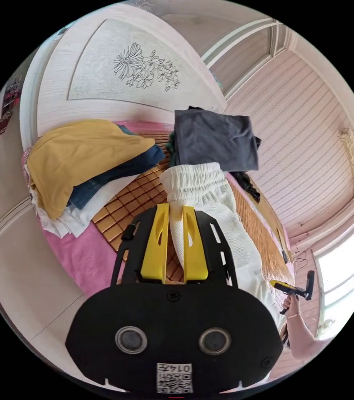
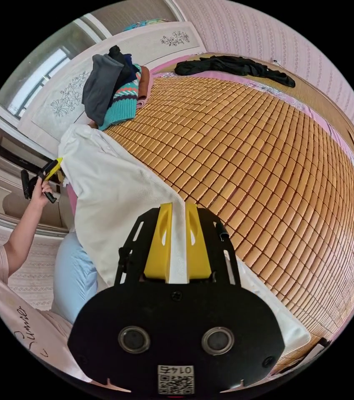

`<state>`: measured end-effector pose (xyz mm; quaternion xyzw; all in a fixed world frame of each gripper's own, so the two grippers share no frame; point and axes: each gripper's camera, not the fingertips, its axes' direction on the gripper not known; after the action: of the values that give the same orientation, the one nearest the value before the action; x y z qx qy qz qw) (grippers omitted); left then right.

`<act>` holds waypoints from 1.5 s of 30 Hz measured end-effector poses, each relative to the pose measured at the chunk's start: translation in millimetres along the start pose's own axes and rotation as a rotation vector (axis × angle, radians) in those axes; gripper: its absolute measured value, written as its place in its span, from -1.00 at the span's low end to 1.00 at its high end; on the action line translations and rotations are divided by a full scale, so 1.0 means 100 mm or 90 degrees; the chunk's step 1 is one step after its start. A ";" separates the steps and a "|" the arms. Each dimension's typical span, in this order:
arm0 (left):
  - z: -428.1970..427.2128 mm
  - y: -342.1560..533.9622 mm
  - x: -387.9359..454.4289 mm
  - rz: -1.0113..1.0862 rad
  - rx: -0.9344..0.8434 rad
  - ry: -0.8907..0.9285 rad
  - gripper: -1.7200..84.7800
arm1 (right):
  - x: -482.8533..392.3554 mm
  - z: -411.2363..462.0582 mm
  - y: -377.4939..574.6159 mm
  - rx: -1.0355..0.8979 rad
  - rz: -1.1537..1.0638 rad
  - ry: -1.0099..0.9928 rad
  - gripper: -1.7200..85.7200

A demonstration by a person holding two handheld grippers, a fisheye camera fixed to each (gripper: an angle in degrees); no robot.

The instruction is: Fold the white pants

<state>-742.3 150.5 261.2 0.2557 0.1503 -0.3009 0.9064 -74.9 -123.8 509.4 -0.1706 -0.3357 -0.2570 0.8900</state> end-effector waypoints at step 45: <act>0.76 4.11 3.73 0.620 -0.203 0.099 -0.98 | -2.50 1.55 -0.09 -0.175 -0.248 0.413 -0.97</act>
<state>-188.9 216.8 318.1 0.1762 0.1249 0.2021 0.9553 -320.3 28.3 450.4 -0.1314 -0.0259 -0.5043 0.8531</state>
